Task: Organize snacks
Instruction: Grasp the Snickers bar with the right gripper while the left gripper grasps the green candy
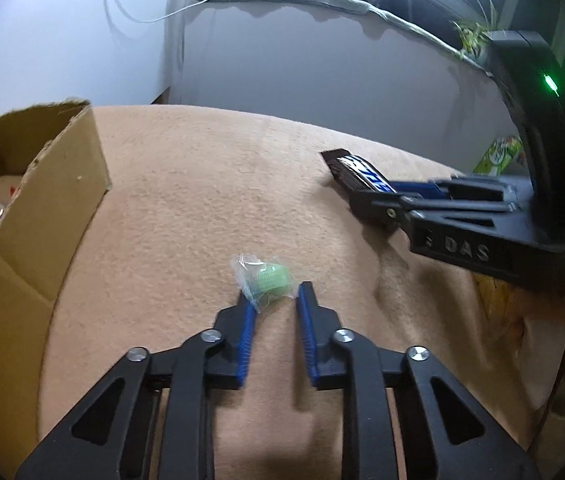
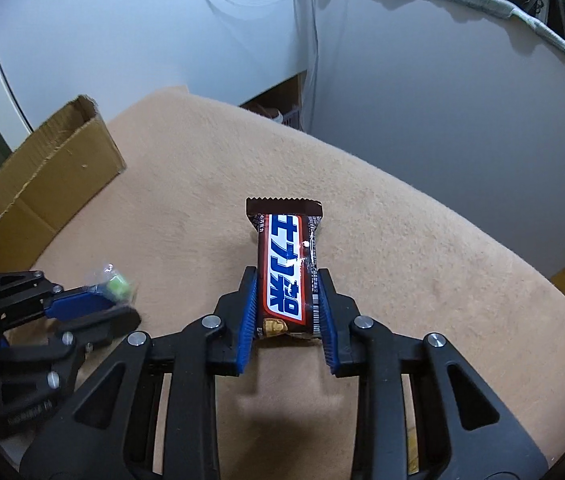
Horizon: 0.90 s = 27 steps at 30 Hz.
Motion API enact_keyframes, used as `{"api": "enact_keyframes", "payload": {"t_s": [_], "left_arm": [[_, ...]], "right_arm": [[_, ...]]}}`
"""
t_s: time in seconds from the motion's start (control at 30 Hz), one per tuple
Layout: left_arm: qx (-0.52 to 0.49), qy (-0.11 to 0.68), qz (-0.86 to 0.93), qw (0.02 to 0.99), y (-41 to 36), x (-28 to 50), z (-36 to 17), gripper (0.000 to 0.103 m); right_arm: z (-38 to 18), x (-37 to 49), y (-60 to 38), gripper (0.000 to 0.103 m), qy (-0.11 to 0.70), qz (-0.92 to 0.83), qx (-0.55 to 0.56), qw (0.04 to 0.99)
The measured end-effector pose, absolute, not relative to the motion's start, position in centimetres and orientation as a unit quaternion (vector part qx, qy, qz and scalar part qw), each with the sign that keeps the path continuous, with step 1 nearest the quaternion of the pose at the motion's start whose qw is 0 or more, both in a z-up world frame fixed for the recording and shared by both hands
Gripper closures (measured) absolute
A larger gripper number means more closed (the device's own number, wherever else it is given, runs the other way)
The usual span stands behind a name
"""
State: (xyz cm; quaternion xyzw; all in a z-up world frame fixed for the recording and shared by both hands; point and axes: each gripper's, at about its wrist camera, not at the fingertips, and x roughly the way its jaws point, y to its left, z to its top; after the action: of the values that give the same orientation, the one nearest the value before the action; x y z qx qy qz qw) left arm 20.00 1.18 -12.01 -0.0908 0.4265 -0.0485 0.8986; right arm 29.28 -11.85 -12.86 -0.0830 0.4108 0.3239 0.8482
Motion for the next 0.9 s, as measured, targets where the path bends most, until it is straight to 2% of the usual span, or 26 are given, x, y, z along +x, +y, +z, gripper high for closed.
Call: {"api": "enact_keyframes", "payload": {"t_s": [0.37,0.57,0.73,0.77,0.83,0.9], "left_arm": [[-0.092,0.422,-0.043,0.901,1.2,19.7,-11.9,0.091],[-0.111,0.413,-0.050,0.903,2.2,19.5,-12.0,0.100],[-0.088,0.428,-0.052,0.898,1.7,19.5,-11.7,0.101],[-0.074,0.431,-0.045,0.898,1.3,19.3,-11.5,0.099],[-0.059,0.433,-0.037,0.899,0.8,19.2,-11.3,0.085],[-0.059,0.429,-0.020,0.901,0.9,19.4,-11.2,0.045]], "right_arm": [[-11.6,28.8,-14.7,0.074,0.362,0.346,-0.019,0.865],[-11.2,28.7,-15.1,0.074,0.345,0.347,-0.001,0.872],[-11.4,28.8,-15.1,0.074,0.348,0.345,0.002,0.872],[-11.5,28.8,-15.0,0.074,0.349,0.344,0.001,0.872],[-11.5,28.9,-14.8,0.074,0.349,0.341,0.000,0.873],[-11.5,28.9,-14.9,0.074,0.349,0.342,0.000,0.873]]}}
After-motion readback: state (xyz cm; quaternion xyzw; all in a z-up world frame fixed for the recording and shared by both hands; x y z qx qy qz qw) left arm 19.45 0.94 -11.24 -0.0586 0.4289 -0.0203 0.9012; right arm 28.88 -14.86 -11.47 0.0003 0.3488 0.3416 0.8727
